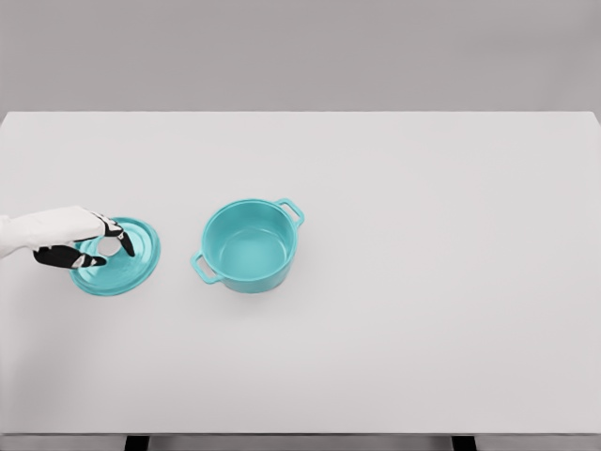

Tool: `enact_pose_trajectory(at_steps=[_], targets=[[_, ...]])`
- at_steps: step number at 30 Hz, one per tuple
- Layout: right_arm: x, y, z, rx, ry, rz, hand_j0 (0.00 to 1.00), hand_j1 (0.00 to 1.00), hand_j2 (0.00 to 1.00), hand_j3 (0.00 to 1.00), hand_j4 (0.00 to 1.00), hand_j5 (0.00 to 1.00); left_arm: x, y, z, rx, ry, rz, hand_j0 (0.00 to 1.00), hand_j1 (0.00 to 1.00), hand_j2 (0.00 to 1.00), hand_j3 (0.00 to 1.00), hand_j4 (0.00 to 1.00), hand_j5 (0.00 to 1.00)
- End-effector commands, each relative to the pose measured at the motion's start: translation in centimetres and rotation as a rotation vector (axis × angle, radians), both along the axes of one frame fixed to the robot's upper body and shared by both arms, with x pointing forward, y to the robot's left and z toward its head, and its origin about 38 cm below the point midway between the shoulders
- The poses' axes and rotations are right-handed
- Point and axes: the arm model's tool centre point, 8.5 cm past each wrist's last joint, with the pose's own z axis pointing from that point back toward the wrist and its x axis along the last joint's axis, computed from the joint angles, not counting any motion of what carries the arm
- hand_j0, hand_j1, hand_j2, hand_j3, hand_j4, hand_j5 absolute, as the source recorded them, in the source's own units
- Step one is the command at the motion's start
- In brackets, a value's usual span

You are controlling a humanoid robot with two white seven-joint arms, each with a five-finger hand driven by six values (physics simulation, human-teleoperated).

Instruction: Cover the pot with left arm

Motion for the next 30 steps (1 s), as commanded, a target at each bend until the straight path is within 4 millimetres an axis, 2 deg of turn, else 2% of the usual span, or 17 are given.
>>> enact_pose_trajectory(at_steps=[1, 11, 16, 23, 30], targets=[[0.0, 0.0, 0.0, 0.000, 0.001, 0.001, 1.00, 1.00, 1.00, 1.00, 1.00, 1.00, -0.2, -0.1, -0.3, 0.025, 0.005, -0.022, 0.54, 0.54, 0.54, 0.54, 0.54, 0.54], [0.0, 0.0, 0.0, 0.000, 0.000, 0.001, 1.00, 1.00, 1.00, 1.00, 1.00, 1.00, -0.2, -0.7, 0.2, 0.014, -0.008, -0.039, 0.52, 0.52, 0.52, 0.52, 0.52, 0.52], [0.0, 0.0, 0.0, 0.000, 0.000, 0.001, 1.00, 1.00, 1.00, 1.00, 1.00, 1.00, -0.8, -3.3, 1.9, -0.021, -0.042, -0.122, 0.50, 0.50, 0.50, 0.50, 0.50, 0.50], [0.0, 0.0, 0.0, 0.000, 0.000, 0.001, 1.00, 1.00, 1.00, 1.00, 1.00, 1.00, -1.4, -2.9, 6.1, -0.015, -0.107, -0.148, 0.51, 0.51, 0.51, 0.51, 0.51, 0.51], [0.1, 0.0, 0.0, 0.000, -0.001, 0.001, 1.00, 1.00, 1.00, 1.00, 1.00, 1.00, -1.4, -4.2, 7.6, -0.033, -0.140, -0.188, 0.51, 0.51, 0.51, 0.51, 0.51, 0.51]])
